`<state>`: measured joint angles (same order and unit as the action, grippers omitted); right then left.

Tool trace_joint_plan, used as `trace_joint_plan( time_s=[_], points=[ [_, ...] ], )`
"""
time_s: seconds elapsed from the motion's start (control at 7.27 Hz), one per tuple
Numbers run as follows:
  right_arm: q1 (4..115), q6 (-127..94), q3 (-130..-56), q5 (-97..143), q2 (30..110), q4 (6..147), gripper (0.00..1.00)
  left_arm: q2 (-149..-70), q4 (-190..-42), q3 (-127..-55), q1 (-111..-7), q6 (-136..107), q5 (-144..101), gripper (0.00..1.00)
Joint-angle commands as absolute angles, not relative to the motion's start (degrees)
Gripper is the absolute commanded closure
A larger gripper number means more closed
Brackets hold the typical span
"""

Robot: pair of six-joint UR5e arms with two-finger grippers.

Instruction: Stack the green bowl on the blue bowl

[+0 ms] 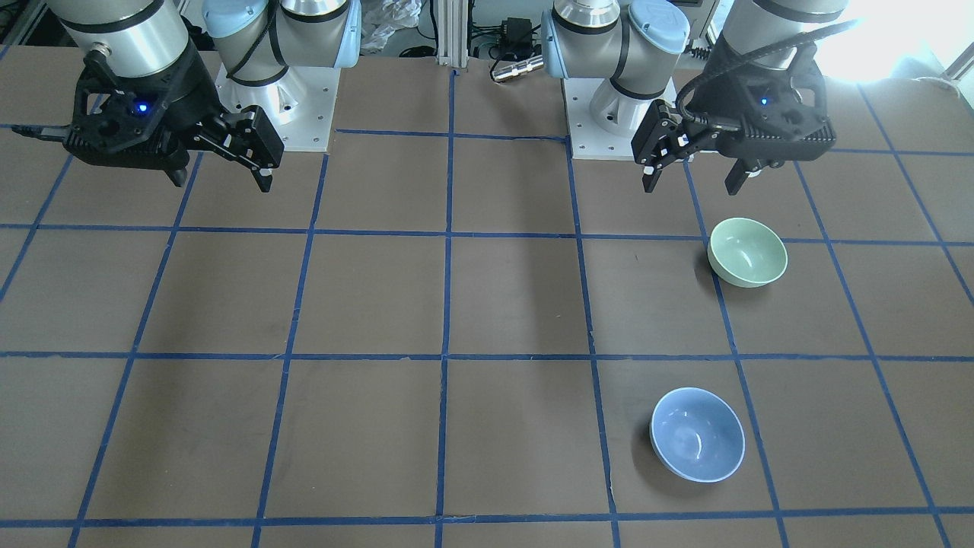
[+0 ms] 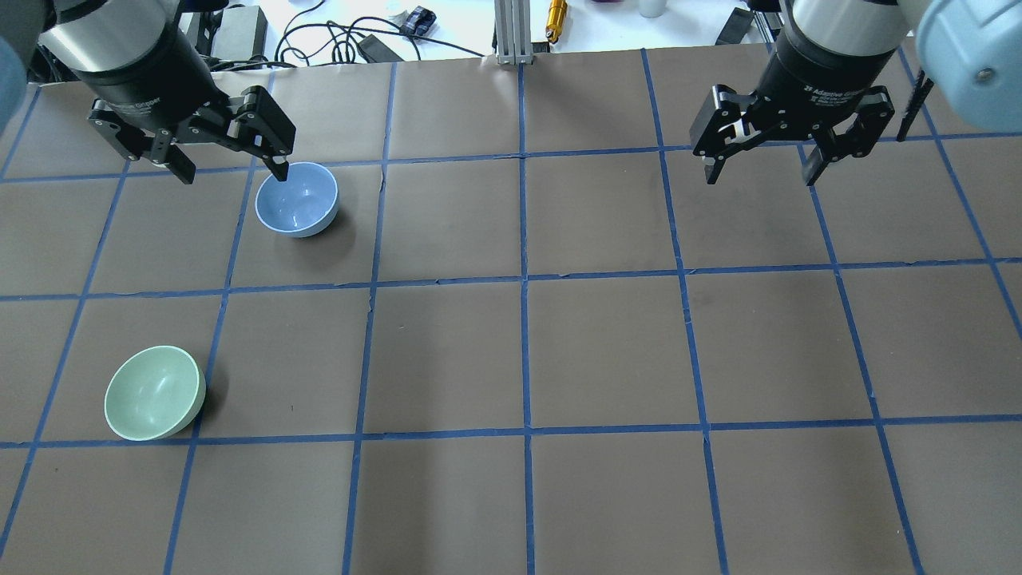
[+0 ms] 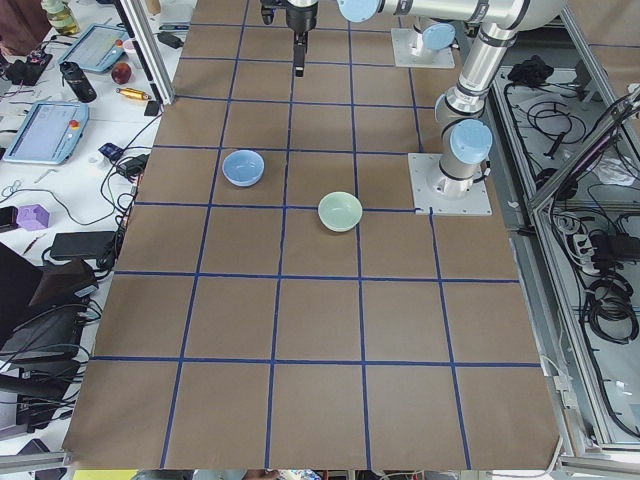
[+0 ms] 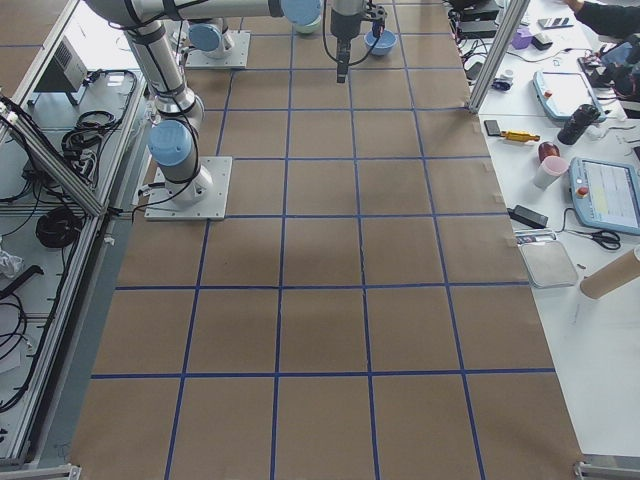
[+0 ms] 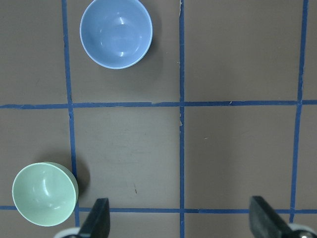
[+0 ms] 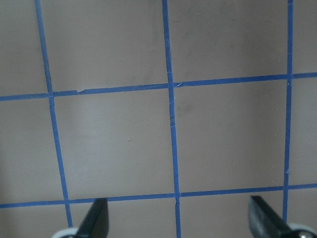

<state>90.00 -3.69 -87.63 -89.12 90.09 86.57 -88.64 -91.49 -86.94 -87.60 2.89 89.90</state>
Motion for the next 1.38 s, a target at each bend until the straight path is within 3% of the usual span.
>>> trace_joint_plan(
  time_s=[0.0, 1.24],
  points=[
    [90.0, -3.7, -87.6, -89.1, 90.1, 86.6, 0.0, -88.6, -91.2, -86.9, -87.8, 2.8, 90.6, 0.0],
    [90.0, -3.7, -87.6, -89.1, 90.1, 86.6, 0.0, -88.6, -91.5, -87.5, -87.5, 2.1, 90.4, 0.0]
  ],
)
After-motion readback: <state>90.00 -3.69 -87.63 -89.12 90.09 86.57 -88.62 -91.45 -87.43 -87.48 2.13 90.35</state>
